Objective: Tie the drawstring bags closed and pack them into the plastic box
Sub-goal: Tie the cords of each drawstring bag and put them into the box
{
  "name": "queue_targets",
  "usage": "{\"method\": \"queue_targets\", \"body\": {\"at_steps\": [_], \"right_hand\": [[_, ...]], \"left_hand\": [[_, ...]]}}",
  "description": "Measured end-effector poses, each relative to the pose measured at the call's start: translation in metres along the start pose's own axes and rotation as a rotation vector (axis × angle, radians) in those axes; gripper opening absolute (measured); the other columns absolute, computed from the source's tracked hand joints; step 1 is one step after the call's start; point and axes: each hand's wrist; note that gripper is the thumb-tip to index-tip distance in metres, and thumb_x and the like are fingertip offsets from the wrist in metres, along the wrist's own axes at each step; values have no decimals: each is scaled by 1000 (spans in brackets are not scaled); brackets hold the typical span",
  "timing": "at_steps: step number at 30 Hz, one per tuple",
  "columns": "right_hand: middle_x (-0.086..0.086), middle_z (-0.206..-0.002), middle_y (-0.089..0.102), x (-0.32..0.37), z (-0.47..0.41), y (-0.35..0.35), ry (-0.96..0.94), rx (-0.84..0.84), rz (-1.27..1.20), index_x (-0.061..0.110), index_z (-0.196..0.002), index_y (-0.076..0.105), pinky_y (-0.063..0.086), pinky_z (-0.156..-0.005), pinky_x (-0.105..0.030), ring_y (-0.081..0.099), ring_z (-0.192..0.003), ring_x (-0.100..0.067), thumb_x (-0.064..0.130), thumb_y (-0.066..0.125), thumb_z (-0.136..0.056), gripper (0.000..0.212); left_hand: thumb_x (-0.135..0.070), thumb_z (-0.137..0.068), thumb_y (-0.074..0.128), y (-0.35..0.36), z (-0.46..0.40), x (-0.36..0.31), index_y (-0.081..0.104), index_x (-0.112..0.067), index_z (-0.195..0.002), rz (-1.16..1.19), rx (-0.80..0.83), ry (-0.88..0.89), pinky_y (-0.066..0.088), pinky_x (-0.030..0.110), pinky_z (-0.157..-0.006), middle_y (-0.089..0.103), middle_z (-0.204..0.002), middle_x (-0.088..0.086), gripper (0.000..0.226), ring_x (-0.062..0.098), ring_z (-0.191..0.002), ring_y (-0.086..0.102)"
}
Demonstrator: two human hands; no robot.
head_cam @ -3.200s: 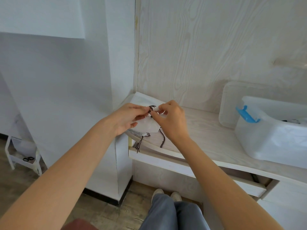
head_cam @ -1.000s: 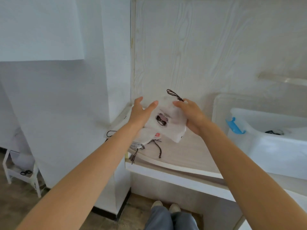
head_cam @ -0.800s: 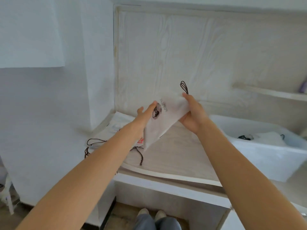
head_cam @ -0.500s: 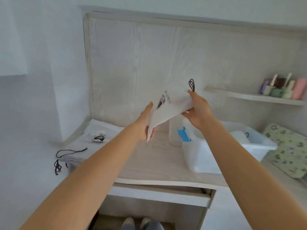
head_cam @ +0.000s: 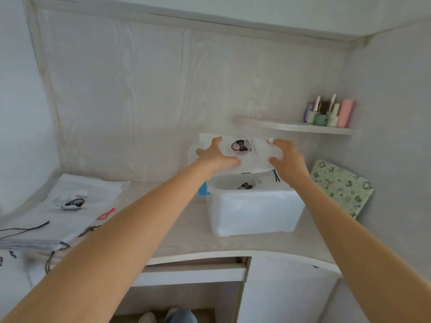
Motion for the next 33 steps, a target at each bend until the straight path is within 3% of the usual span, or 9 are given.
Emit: {"method": "queue_targets", "body": {"at_steps": [3, 6, 10, 12, 15, 18, 21, 24, 33], "right_hand": [[-8, -145, 34, -24, 2, -4, -8, 52, 210, 13, -139, 41, 33, -102, -32, 41, -124, -33, 4, 48, -92, 48], [-7, -146, 32, -36, 7, -4, 54, 166, 386, 19, -142, 35, 35, -102, -43, 34, -127, -35, 12, 43, -94, 49], [-8, -144, 35, -37, 1, 1, 27, 365, 571, 21, -141, 36, 35, -103, -47, 35, -129, -32, 27, 38, -99, 43], [-11, -140, 40, -37, -4, 2, 24, 420, 536, 17, -138, 42, 37, -102, -43, 41, -125, -32, 33, 39, -99, 42], [-15, -131, 50, -31, -9, 5, 50, 509, 524, 7, -130, 49, 39, -95, -37, 49, -119, -32, 38, 34, -100, 46], [-15, -129, 52, -26, -9, 8, 123, 587, 542, 10, -132, 47, 40, -96, -35, 51, -117, -31, 33, 28, -102, 43], [-14, -133, 47, -26, -8, 8, 140, 574, 533, 18, -143, 34, 41, -99, -36, 49, -119, -32, 25, 22, -104, 42], [-14, -120, 56, -25, -5, 9, 43, 434, 492, 10, -121, 58, 45, -91, -38, 53, -108, -33, 34, 30, -102, 42], [-5, -138, 44, 54, 21, 43, -241, 89, 169, 10, -130, 49, 36, -98, -33, 36, -127, -23, 24, 41, -99, 36]], "left_hand": [[-25, -78, 72, 20, -1, -7, 21, -25, -146, -217, 99, -9, 43, 32, -98, 20, -141, 17, 85, 31, -122, 42], [-31, -85, 65, 34, 2, -14, 37, -7, -135, -630, 159, -1, 41, 26, -82, 38, -135, 16, 62, 30, -129, 33], [-33, -92, 52, 47, -6, -13, 49, -9, -91, -915, 228, -15, 26, 21, -55, 44, -86, 8, 24, 27, -126, 38], [-34, -92, 53, 50, -14, -9, 49, -7, -93, -1000, 226, -52, 38, 25, -66, 45, -96, 10, 27, 28, -127, 36], [-35, -90, 57, 52, -19, -8, 32, -7, -139, -1098, 223, -71, 34, 40, -103, 19, -144, 12, 62, 33, -136, 17], [-37, -92, 53, 56, -26, -9, 33, -7, -141, -1188, 315, -62, 31, 41, -108, 29, -148, 10, 61, 32, -137, 26], [-39, -90, 56, 57, -30, -7, 40, -7, -137, -1157, 322, -52, 36, 39, -105, 38, -144, 10, 59, 31, -132, 36], [-39, -84, 64, 47, -27, -5, 37, -12, -141, -959, 188, 83, 35, 39, -105, 39, -142, 8, 68, 30, -132, 32], [-20, -87, 56, -41, 16, 26, 59, -18, -115, -267, -323, 336, 49, 34, -87, 63, -102, -1, 29, 22, -99, 59]]}}
Point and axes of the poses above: each hand's wrist, its own z-axis away from the middle knuckle, its own y-axis out of the palm, x = y × z
